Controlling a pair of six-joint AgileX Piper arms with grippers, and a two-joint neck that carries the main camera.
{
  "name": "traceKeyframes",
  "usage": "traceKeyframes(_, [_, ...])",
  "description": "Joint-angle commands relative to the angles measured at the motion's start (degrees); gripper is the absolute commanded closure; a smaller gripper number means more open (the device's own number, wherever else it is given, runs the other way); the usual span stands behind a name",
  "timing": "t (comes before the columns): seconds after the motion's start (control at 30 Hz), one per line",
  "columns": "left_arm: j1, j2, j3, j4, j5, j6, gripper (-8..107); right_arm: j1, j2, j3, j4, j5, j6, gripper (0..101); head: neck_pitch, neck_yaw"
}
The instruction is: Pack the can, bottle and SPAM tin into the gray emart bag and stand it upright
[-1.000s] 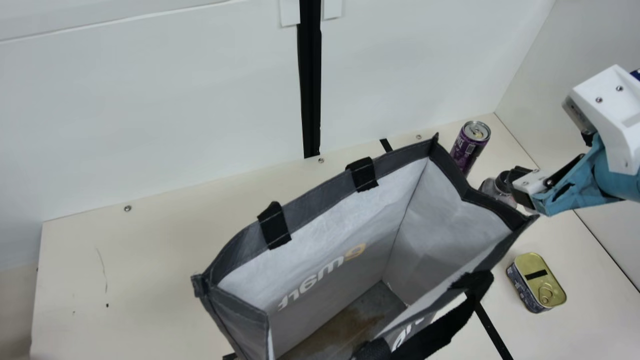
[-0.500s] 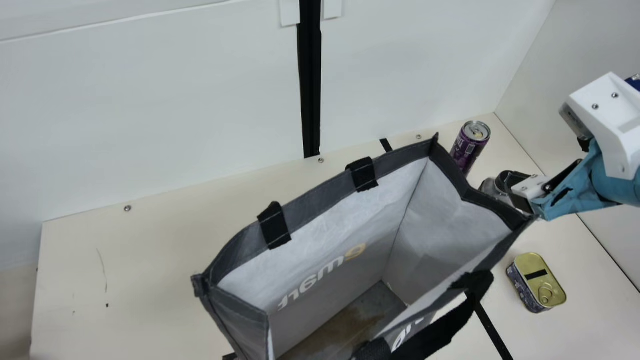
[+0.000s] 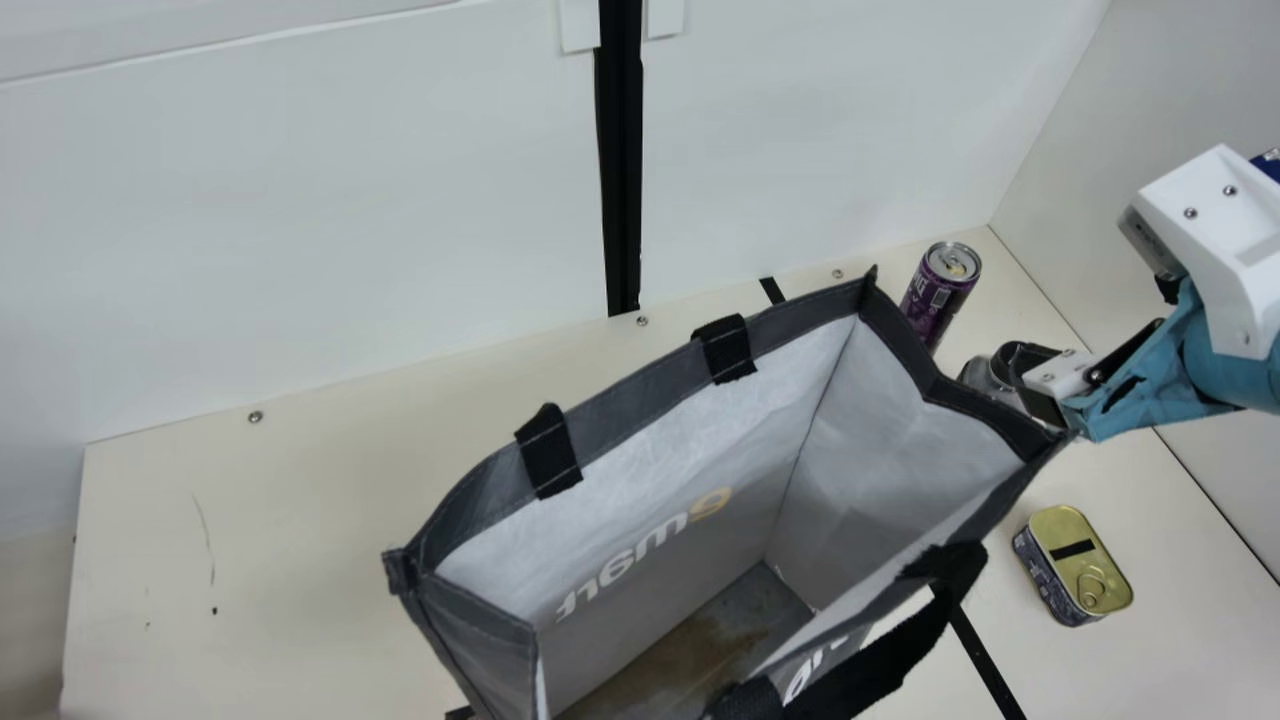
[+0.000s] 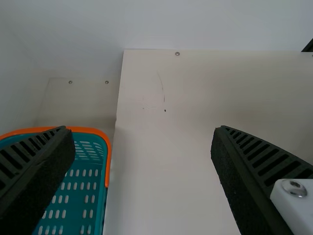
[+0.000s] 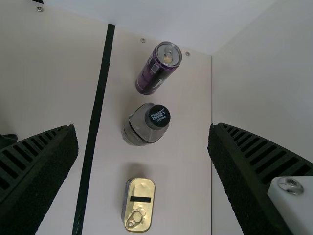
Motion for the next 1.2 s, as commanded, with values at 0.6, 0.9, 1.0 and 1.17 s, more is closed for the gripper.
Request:
traceKeyframes(0.6, [-1.79,2.30,-2.06,-0.98,-0.49,1.62,9,0.00,0.00,0.00,0.00,0.00,0.00,6,-1.30,-0.14])
traceKeyframes(0.9, [-2.11,7.01,-7.31,-5.43,-0.97,6.74,9,0.00,0.00,0.00,0.00,0.00,0.00,6,-1.30,-0.14])
traceKeyframes(1.0, [-1.36,8.55,-9.21,-7.29,-0.98,8.81,9,0.00,0.00,0.00,0.00,0.00,0.00,6,-1.30,-0.14])
traceKeyframes(1.17, [0.16,10.83,-12.29,-10.76,-0.74,12.18,9,0.00,0.00,0.00,0.00,0.00,0.00,6,-1.30,-0.14])
